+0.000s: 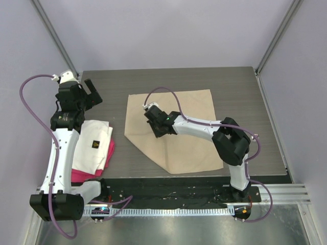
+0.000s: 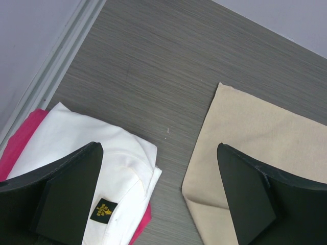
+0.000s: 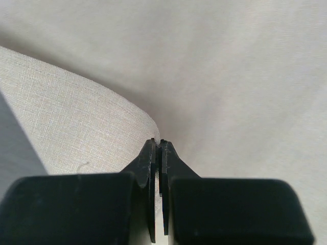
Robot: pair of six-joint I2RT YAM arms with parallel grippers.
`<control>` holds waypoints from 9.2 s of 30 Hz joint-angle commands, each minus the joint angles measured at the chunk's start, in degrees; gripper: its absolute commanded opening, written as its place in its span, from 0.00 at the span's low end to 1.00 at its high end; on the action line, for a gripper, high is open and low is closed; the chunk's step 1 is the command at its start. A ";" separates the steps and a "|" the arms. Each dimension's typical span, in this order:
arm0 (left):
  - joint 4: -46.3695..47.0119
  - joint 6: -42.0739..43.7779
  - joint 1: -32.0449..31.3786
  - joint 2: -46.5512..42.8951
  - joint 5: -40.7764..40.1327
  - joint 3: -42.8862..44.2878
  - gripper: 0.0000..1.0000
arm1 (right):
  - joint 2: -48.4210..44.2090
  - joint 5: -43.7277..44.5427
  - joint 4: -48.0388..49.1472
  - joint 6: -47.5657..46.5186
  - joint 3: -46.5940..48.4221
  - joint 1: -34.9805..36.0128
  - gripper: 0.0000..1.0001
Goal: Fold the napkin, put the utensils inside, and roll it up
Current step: Fold the napkin at the center of the board, then pick up the spoon from the center of the board.
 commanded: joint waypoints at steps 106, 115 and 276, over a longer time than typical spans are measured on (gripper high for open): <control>2.14 0.80 0.15 -0.29 0.43 0.75 1.00 | 28.73 20.49 -3.45 -20.11 41.19 -37.41 0.01; 2.14 0.80 0.07 -0.20 0.43 0.84 1.00 | 29.87 20.67 -3.54 -20.46 42.15 -37.85 0.01; 2.05 6.95 -13.47 7.53 -3.53 0.14 1.00 | -8.48 -19.41 -14.87 -25.90 3.12 -35.23 0.01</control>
